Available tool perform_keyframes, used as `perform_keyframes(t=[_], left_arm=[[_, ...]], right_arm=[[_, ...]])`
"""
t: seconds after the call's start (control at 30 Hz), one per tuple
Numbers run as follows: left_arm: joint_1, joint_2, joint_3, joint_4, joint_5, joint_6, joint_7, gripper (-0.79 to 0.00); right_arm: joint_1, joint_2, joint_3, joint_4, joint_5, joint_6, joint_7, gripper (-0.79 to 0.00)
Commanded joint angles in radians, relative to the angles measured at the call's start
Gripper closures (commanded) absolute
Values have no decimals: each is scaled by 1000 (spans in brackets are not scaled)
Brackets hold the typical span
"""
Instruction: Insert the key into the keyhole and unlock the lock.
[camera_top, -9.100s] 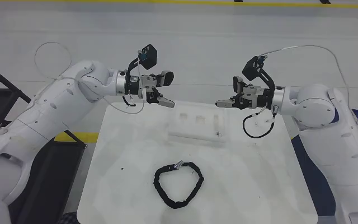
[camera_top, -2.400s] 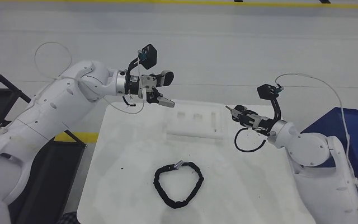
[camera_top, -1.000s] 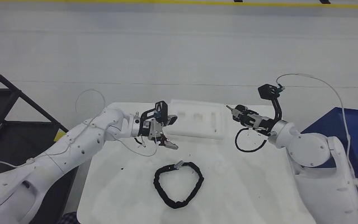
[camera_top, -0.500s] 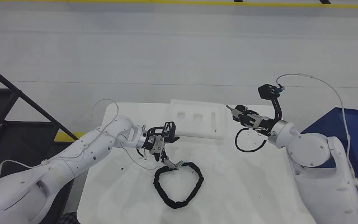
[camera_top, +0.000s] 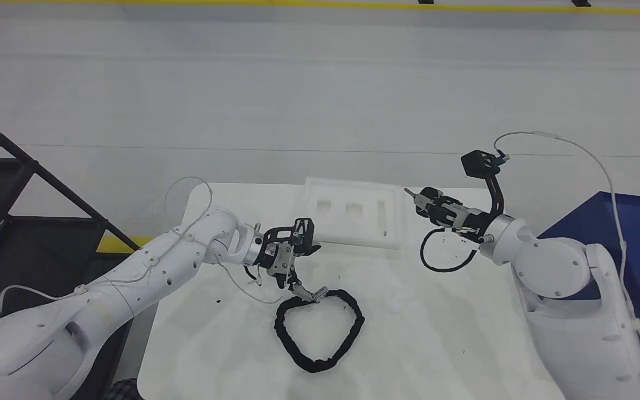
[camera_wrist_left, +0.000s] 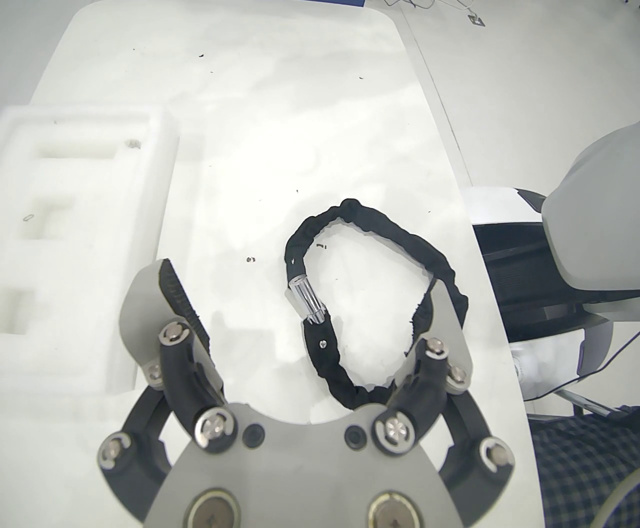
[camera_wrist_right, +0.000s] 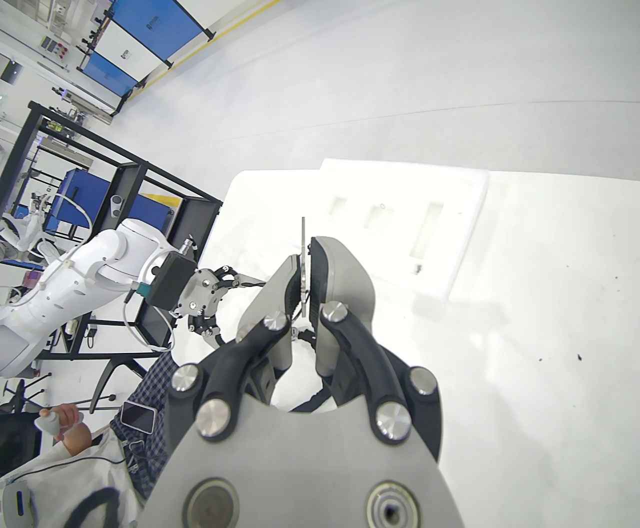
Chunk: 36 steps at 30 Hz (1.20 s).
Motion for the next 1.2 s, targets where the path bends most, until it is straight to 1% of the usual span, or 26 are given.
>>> perform_keyframes(t=[0.0, 0.1, 0.17, 0.23, 0.3, 0.37, 0.47, 0.53, 0.67, 0.77, 0.83, 1.03, 1.07, 1.1, 1.13, 1.17], left_arm=[[28, 7, -26, 5, -38, 50, 41, -785], [87, 26, -52, -8, -44, 91, 92, -785], [141, 43, -68, -20, -44, 118, 138, -785], [194, 59, -79, -41, -12, 164, 164, -785], [248, 73, -90, -65, 18, 237, 195, -785], [308, 83, -100, -97, 65, 352, 250, -785], [375, 91, -107, -141, 129, 442, 324, -785], [400, 93, -114, -152, 175, 479, 355, -785], [429, 93, -126, -145, 222, 503, 370, -785], [441, 87, -129, -126, 245, 496, 352, -785], [443, 78, -131, -111, 246, 478, 347, -785], [436, 45, -131, -79, 293, 474, 327, -785], [436, 39, -132, -71, 294, 471, 327, -779], [436, 35, -132, -66, 296, 470, 328, -733], [435, 29, -134, -56, 303, 472, 327, -711], [436, 24, -135, -51, 309, 475, 329, -714]], right_arm=[[0, 0, 0, 0, 0, 0, 0, 0], [0, 0, 0, 0, 0, 0, 0, 0], [0, 0, 0, 0, 0, 0, 0, 0], [0, 0, 0, 0, 0, 0, 0, 0], [0, 0, 0, 0, 0, 0, 0, 0], [0, 0, 0, 0, 0, 0, 0, 0], [0, 0, 0, 0, 0, 0, 0, 0], [0, 0, 0, 0, 0, 0, 0, 0], [0, 0, 0, 0, 0, 0, 0, 0], [0, 0, 0, 0, 0, 0, 0, 0], [0, 0, 0, 0, 0, 0, 0, 0], [0, 0, 0, 0, 0, 0, 0, 0], [0, 0, 0, 0, 0, 0, 0, 0], [0, 0, 0, 0, 0, 0, 0, 0], [0, 0, 0, 0, 0, 0, 0, 0], [0, 0, 0, 0, 0, 0, 0, 0]])
